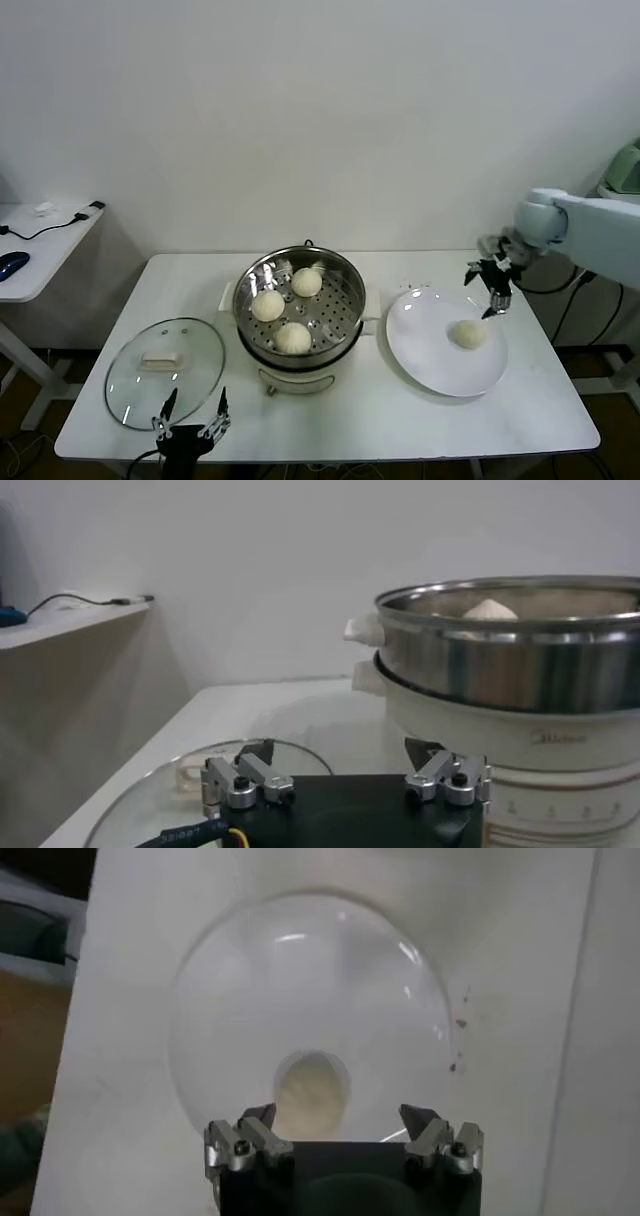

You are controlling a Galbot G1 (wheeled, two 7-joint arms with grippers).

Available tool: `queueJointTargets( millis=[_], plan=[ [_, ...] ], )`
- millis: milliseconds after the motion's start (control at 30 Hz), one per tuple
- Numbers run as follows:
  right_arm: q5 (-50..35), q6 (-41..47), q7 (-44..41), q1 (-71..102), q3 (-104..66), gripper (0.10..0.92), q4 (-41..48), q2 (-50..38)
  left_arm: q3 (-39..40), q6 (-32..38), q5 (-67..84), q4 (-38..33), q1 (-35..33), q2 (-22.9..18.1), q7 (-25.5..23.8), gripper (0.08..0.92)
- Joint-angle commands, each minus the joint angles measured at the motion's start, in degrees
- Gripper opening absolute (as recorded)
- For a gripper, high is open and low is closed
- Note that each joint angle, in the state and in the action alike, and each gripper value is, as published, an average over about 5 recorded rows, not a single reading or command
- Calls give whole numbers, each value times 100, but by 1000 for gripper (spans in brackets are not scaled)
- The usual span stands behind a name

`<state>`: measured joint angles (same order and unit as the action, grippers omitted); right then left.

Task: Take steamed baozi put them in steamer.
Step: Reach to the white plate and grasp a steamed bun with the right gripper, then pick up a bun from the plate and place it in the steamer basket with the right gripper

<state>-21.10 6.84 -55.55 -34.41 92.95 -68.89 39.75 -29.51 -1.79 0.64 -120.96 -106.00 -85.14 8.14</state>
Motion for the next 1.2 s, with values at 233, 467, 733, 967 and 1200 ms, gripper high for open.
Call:
queueJointTargets(
  millis=[233,467,733,967,1200],
  plan=[
    [590,590,415,2086,-1512,823,821,-23,17,28,-45,39,-53,-28,-21,823],
    [620,582,470,2236,-1656,823,1111,308,19,46,-64,114,-42,-40,-14,823],
    [613,578,557,2242,-1710,748,1218,495,23,34,-65,129,-9,-55,-4,823],
    [493,572,524,2016,-1615,597,1016,387,49,42,-88,128,-12,-51,-5,823],
    [-537,661,481,185,-440,577,-27,21,121,43,-136,104,-30,-34,-9,823]
  ],
)
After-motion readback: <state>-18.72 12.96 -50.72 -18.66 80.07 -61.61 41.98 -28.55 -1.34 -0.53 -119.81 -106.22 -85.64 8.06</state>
